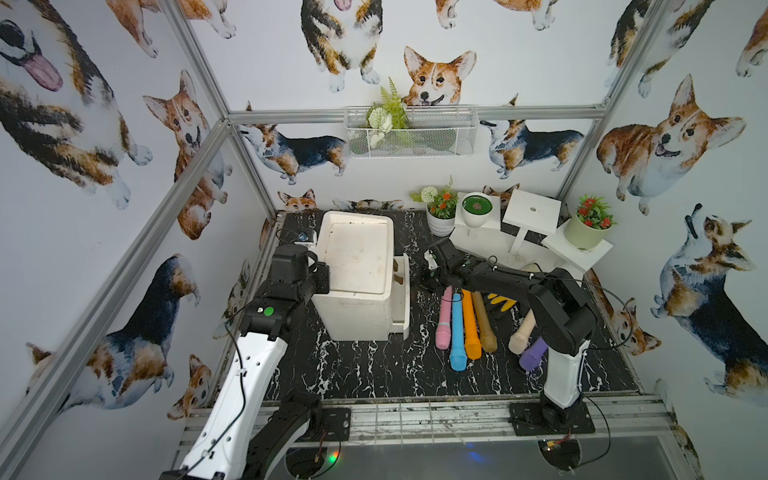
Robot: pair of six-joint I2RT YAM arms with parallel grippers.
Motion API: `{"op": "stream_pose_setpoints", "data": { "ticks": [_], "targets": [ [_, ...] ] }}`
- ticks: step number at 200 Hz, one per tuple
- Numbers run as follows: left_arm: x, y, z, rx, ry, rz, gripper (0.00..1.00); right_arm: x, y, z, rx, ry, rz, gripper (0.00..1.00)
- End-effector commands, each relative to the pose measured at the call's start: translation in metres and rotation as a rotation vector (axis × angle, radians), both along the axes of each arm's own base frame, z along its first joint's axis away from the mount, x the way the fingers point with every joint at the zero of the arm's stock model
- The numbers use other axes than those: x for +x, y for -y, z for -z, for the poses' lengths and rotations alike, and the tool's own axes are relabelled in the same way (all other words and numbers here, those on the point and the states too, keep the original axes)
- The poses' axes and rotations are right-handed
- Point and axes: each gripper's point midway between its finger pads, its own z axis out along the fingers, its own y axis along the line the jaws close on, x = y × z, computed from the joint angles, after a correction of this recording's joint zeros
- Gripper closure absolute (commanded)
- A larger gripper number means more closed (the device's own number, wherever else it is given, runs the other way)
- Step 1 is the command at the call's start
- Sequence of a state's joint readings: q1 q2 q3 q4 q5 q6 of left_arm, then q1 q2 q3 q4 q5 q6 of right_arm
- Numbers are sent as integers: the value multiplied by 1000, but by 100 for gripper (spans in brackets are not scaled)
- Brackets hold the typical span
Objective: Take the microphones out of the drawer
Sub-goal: Close the drawer in the storage box.
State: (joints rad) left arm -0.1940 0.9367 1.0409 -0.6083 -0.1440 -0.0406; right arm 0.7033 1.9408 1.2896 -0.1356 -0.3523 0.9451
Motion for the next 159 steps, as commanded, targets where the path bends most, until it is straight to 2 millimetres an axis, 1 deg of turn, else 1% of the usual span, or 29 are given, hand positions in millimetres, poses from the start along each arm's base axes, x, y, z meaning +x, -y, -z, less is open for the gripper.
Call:
{"op": "stream_pose_setpoints", "data": {
  "ticks": [1,30,56,75,103,119,129,143,152,159],
  "targets": [
    [-3,1,7,42,-28,34,100,1,-21,-8,54,9,-23,100],
    [-4,1,7,39,-31,34,100,-3,-41,-7,66,4,-54,100],
    [-4,1,7,37,-29,35,100,-6,-51,-6,71,-1,-69,100],
    [-4,1,6,37,-27,34,100,-6,-50,-5,68,-3,-67,100],
    [-4,1,6,37,-26,34,100,-6,-47,-13,55,22,-72,100],
    [-4,1,5,36,-23,32,100,-6,-41,-17,30,40,-74,100],
    [-4,0,2,35,-18,29,95,-5,-36,-20,9,56,-72,99],
    [-5,0,-2,35,-11,25,89,-5,-25,-24,-23,74,-62,92],
    [-5,-1,-5,35,-7,21,80,-4,-16,-27,-38,85,-48,86],
    [-5,-1,-7,35,-1,20,69,-3,-8,-30,-47,95,-36,80]
  ]
}}
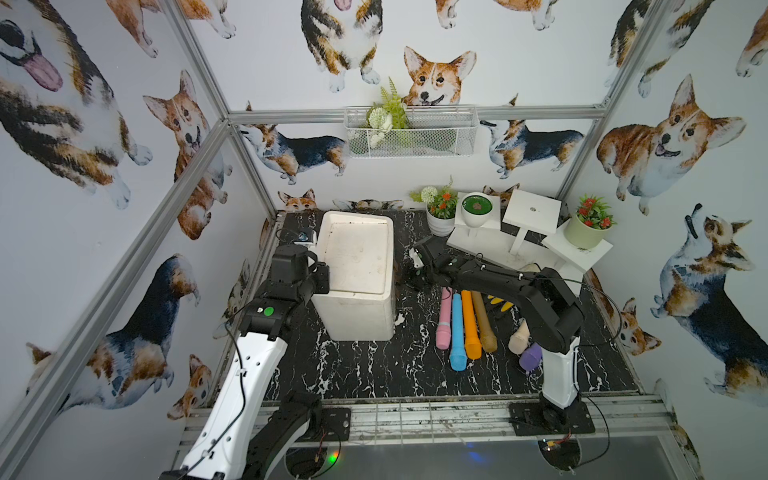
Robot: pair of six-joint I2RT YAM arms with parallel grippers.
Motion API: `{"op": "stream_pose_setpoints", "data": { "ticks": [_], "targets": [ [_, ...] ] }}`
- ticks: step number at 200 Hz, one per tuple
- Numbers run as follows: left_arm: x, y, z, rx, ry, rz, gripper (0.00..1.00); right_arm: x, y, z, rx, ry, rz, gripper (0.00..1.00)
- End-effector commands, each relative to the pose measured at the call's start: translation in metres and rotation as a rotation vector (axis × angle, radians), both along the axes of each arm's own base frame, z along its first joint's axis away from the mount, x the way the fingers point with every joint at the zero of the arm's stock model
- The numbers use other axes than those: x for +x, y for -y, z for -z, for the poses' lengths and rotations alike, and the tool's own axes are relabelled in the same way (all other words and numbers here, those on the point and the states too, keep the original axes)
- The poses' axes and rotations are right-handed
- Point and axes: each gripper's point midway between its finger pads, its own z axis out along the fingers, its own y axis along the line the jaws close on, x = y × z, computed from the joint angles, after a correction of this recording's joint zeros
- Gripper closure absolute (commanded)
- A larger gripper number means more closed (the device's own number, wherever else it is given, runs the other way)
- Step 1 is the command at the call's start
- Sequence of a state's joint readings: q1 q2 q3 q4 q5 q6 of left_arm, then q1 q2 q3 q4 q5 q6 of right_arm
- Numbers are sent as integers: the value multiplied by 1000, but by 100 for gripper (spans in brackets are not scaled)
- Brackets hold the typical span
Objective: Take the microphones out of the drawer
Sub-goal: Close the drawer in the storage box, then reset both arms
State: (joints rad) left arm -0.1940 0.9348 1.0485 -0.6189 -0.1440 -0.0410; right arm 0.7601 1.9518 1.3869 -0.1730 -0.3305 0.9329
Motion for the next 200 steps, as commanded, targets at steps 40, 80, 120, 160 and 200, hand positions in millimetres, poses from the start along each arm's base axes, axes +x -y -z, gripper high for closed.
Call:
{"op": "stream_pose_setpoints", "data": {
  "ticks": [40,80,120,160,200],
  "targets": [
    [-7,-4,-27,15,42,-6,32,1,78,-24,-137,108,75,68],
    [-13,-10,-53,5,89,-35,21,-13,153,-49,-325,214,123,65],
    [-21,-25,-72,29,151,-109,12,-35,243,-75,-584,361,230,59],
    [-35,-54,-67,78,168,-242,2,-53,319,-93,-625,446,429,49],
    [-47,-86,-49,44,156,-388,0,-67,379,-93,-697,518,623,38]
  ]
}}
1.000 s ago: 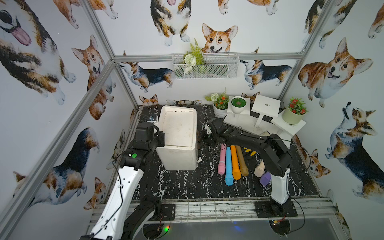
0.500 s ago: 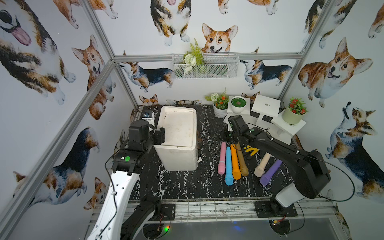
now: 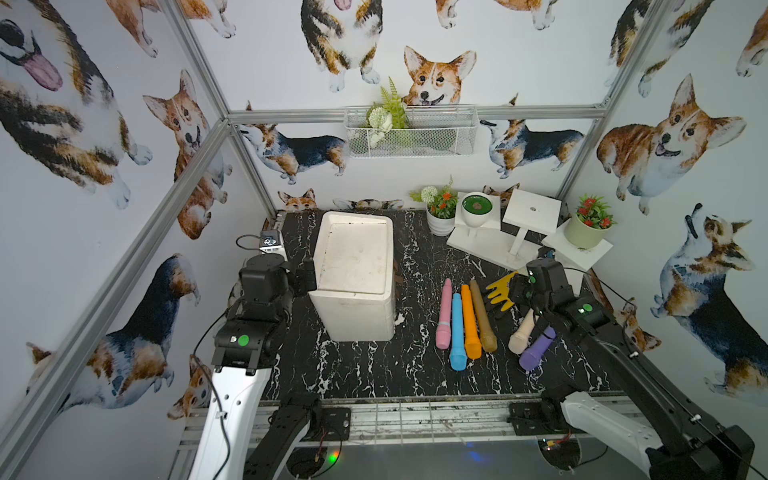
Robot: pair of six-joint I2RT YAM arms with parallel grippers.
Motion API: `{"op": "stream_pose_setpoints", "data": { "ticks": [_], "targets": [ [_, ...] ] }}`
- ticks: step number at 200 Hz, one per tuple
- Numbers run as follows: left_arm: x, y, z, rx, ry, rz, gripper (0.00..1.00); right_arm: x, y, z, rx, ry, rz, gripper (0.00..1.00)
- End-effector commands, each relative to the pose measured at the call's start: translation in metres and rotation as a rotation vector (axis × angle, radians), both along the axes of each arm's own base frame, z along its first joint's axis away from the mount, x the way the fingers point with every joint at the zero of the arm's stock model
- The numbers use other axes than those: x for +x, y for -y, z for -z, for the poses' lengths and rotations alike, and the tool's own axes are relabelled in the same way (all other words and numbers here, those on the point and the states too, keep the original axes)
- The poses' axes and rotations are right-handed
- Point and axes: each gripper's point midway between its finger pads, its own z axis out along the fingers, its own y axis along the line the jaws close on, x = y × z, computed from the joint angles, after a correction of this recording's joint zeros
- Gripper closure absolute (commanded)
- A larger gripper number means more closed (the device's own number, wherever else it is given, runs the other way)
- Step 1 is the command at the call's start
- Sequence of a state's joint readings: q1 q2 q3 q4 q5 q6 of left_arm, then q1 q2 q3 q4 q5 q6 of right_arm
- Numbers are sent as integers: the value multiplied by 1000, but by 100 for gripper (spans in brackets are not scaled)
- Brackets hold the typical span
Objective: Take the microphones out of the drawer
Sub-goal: Reset both arms
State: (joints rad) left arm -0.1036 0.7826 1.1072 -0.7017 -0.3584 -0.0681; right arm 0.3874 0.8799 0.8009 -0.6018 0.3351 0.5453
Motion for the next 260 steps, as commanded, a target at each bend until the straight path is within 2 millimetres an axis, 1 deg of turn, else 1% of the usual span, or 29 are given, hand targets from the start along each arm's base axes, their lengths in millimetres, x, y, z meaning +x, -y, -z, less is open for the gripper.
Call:
{"op": "stream_pose_setpoints", "data": {
  "ticks": [1,24,39,59,74,76,81,84,86,88,105,111,117,129,143,160,168,182,190,199,206,212,214,219,227,234,246,255,260],
  "targets": [
    [-6,-19,4,-26,18,-101,0,-3,32,-3,-93,68,91,38],
    [-6,-30,11,-40,26,-160,0,-7,51,8,-148,84,138,38],
    [-3,-36,22,-73,19,-196,0,-9,61,19,-179,79,169,38],
    [0,-50,43,-137,13,-280,0,-9,71,34,-227,76,205,38],
    [2,-62,64,-173,5,-344,0,-5,74,43,-249,85,212,38],
    [2,-64,67,-178,3,-353,0,-4,74,44,-250,89,210,35],
    [3,-67,74,-189,-2,-374,0,-2,73,47,-254,92,204,34],
    [4,-70,75,-194,4,-383,0,0,72,47,-256,100,198,33],
    [3,-71,87,-195,-18,-392,0,1,71,46,-255,105,194,33],
    [4,-72,92,-195,-23,-396,0,2,71,46,-256,106,193,33],
    [13,-75,119,-184,-8,-389,0,11,69,42,-270,146,172,33],
    [20,-72,127,-168,7,-356,0,14,67,39,-277,168,157,33],
    [25,-68,140,-155,16,-315,0,18,65,37,-288,195,139,33],
    [32,-61,160,-128,52,-242,0,23,62,37,-309,246,113,33],
    [36,-54,174,-122,99,-187,0,27,61,40,-329,302,94,33],
    [51,-35,172,-146,148,-62,0,30,55,47,-343,333,54,33],
    [58,-27,175,-158,151,-15,1,32,55,50,-336,359,55,33],
    [68,-17,194,-165,122,24,1,36,54,58,-310,403,66,33],
    [72,-12,206,-166,101,36,1,41,53,58,-320,424,67,33],
    [78,-5,213,-155,103,61,2,48,47,58,-324,424,37,33],
    [84,-1,214,-134,117,76,1,53,45,60,-339,424,16,33],
    [88,5,216,-131,97,94,1,58,44,55,-347,444,16,32],
    [90,8,215,-125,102,106,1,60,43,61,-355,428,8,32],
    [95,14,210,-99,132,128,1,65,41,63,-374,421,-9,32],
    [101,23,209,-68,163,154,1,72,38,65,-400,402,-32,32],
    [108,27,208,-57,167,158,1,77,36,67,-419,386,-51,31],
    [118,35,214,-19,154,170,0,83,35,73,-441,373,-64,31],
    [122,38,223,1,158,178,0,87,37,80,-451,383,-63,30],
    [123,39,230,5,155,181,0,90,38,78,-459,410,-50,30]
  ]
}}
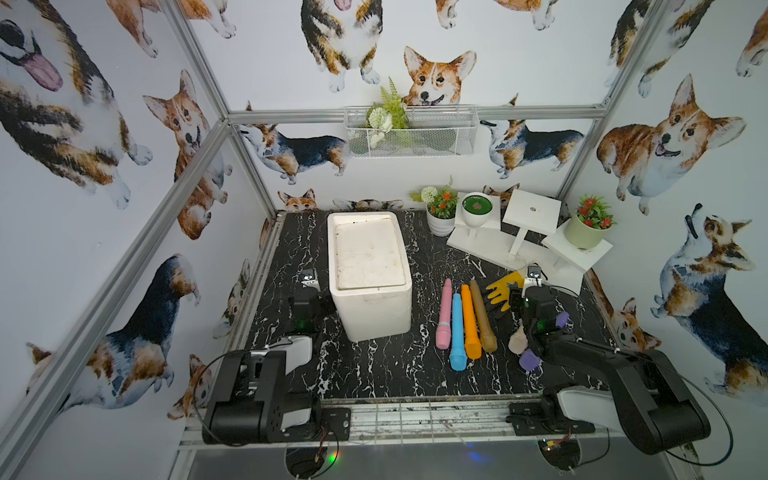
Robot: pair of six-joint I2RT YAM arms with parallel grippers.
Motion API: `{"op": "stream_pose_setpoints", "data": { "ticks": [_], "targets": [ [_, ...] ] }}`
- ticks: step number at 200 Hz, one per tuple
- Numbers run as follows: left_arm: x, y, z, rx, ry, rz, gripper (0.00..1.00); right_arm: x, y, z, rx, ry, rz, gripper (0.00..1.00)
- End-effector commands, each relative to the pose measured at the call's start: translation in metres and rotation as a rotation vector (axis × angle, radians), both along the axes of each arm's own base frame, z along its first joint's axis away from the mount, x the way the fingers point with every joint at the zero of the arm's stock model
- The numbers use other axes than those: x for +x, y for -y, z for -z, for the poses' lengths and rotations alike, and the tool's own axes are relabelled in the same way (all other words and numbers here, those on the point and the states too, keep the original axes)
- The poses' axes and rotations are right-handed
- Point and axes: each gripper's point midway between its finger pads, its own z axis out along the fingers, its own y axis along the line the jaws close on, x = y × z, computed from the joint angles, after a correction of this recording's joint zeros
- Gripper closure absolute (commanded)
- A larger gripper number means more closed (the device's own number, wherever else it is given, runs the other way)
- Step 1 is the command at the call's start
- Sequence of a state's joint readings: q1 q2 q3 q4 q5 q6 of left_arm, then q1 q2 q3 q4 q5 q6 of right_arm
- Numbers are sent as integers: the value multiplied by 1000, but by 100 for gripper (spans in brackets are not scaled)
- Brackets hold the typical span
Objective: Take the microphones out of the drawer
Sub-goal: Reset both arms
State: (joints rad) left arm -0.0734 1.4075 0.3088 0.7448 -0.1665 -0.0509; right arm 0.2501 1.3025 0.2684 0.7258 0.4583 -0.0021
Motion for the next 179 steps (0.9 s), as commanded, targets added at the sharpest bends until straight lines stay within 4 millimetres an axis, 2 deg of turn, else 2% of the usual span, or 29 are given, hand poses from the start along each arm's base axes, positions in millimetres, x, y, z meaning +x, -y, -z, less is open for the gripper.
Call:
{"op": "stream_pose_setpoints", "data": {
  "ticks": [1,35,49,58,68,82,91,93,96,100,117,179],
  "targets": [
    [21,8,-19,64,148,27,0,17,-1,-15,-46,115,-21,30],
    [31,6,-12,79,93,7,0,18,12,-10,60,79,-15,29],
    [32,5,-12,78,99,3,0,20,26,5,155,41,9,28],
    [33,2,-11,72,82,-12,0,26,34,4,165,87,31,28],
    [34,2,-11,70,84,-10,0,25,33,14,169,11,35,27],
    [34,1,-11,67,82,-12,0,29,35,8,186,42,31,26],
    [34,1,-10,67,80,-12,0,28,36,10,183,45,30,21],
    [33,1,-11,67,81,-12,0,27,35,11,184,36,31,16],
    [33,1,-11,67,82,-12,0,26,35,12,188,19,35,4],
    [33,1,-11,69,87,-11,0,26,35,12,192,4,35,0],
    [33,2,-12,67,87,-7,0,28,36,8,184,49,31,0],
    [35,3,-10,66,77,-3,0,27,36,10,186,21,34,0]
  ]
}}
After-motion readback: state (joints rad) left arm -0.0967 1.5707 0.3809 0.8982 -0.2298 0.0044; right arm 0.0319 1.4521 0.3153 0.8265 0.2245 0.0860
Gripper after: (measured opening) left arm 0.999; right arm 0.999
